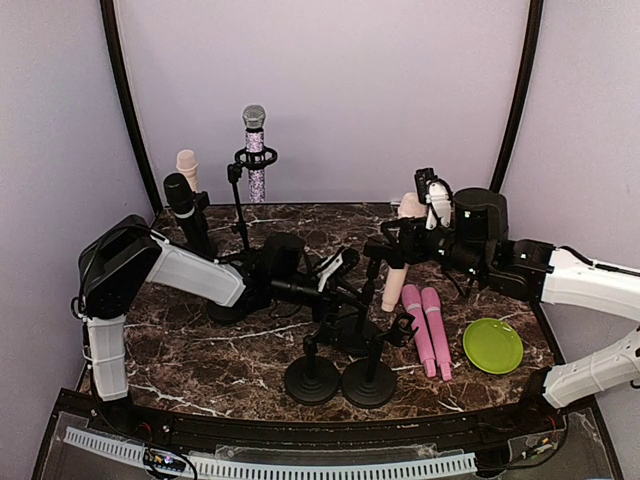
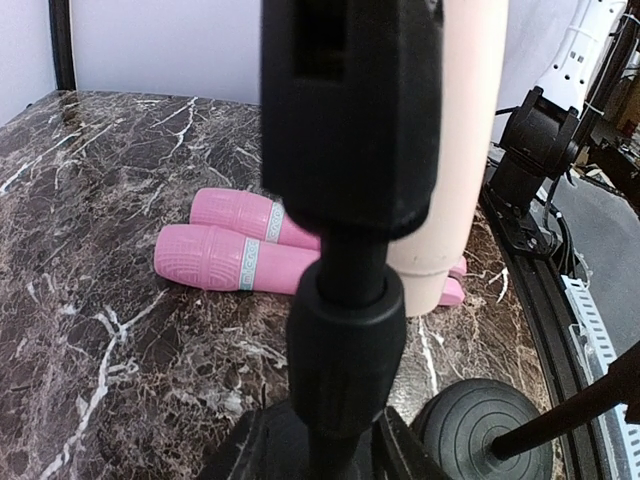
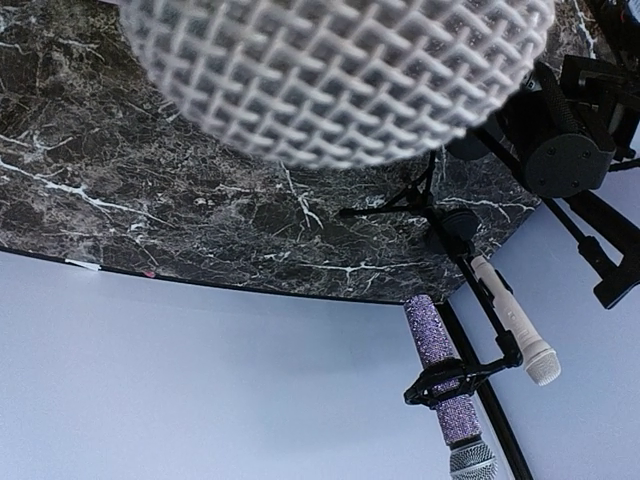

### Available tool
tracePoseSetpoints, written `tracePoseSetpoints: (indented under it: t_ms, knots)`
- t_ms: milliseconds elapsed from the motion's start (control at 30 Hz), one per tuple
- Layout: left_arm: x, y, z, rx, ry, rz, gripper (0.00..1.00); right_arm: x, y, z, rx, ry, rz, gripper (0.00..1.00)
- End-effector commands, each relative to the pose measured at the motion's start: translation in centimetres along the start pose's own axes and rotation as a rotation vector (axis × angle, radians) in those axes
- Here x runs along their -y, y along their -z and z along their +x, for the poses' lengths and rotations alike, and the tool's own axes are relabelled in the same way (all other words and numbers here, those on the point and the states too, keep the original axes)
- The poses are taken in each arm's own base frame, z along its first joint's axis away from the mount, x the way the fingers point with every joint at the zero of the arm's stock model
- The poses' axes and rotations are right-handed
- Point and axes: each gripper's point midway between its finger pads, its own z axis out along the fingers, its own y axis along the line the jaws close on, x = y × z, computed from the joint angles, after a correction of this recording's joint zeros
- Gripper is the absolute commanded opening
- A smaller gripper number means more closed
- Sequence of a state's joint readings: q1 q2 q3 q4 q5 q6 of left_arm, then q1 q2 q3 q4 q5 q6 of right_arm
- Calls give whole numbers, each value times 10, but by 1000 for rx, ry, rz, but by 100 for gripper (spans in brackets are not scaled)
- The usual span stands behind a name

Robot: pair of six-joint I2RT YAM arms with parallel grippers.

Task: Remove the microphone from the stand
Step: Place the microphone stand with the microphone at the center of the board.

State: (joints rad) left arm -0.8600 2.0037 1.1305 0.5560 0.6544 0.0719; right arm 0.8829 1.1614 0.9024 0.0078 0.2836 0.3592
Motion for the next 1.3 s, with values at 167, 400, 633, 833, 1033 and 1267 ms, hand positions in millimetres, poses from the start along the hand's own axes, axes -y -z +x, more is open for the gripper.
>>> tracePoseSetpoints:
  t_ms: [167,400,633,833,1033,1267]
  knots:
    - [2,13,-14,53,-36,-52,50,-22,17,-29,107,-19,-125,6]
    - [-8,36,-31,77,-60,-192,65,-34,23,-22,80,33,-195,7]
    - [-13,58,-51,94,-82,-298,69,-41,22,-16,81,107,-206,7]
    - [-15,73,-52,102,-66,-366,70,-42,14,-14,108,163,-167,7]
    - [-15,88,-51,109,-51,-418,70,-43,10,-25,160,197,-156,7]
    - [-13,107,-57,127,-60,-475,71,-46,6,-33,195,222,-150,7]
